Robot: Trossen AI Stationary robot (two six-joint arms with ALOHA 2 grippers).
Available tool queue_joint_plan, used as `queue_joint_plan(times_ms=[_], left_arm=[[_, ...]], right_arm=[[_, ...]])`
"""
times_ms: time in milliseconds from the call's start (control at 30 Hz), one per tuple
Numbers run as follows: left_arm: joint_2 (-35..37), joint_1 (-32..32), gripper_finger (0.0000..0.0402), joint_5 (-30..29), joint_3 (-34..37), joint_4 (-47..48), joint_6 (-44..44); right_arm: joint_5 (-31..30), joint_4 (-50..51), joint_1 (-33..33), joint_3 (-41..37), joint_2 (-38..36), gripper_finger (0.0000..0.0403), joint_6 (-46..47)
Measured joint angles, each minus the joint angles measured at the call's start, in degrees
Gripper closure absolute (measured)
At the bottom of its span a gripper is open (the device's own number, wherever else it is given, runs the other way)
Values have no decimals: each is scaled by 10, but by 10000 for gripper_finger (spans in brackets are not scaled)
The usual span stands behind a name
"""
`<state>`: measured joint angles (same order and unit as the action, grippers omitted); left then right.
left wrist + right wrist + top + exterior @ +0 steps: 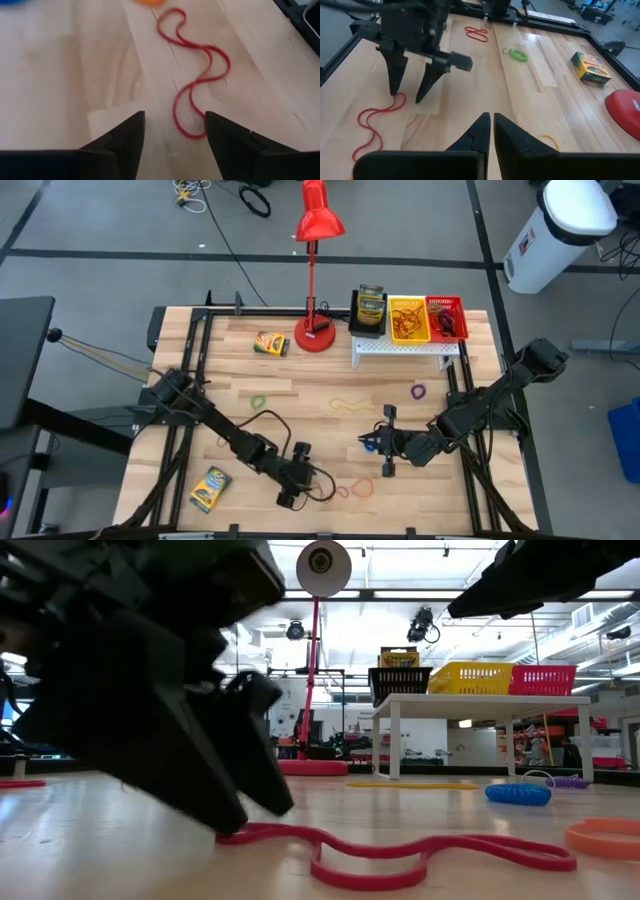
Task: Pick & Place Office Desk Supplies
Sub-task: Put the right red rubber band into the yellow bin
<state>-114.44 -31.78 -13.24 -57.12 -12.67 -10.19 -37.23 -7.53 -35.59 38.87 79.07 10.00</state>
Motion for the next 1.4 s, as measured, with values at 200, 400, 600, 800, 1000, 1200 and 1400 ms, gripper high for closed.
queue_joint_plan(times_ms=[200,400,600,800,1000,1200,1400], left_arm=[[-19,7,205,30,-1,-29,-4],[-20,6,285,22,-3,-15,4],[-12,6,393,37,-3,10,64],[44,-2,397,-50,2,76,135],[96,4,397,-150,1,76,168],[107,15,397,-181,1,69,179],[106,25,398,-185,1,59,184]], right_arm=[[1,0,0,0,0,370,0],[2,0,0,0,0,370,0],[2,0,0,0,0,370,0],[8,-1,0,0,0,370,24],[16,-69,5,0,36,370,49],[87,-205,40,1,145,329,82],[146,-324,62,1,231,236,107]])
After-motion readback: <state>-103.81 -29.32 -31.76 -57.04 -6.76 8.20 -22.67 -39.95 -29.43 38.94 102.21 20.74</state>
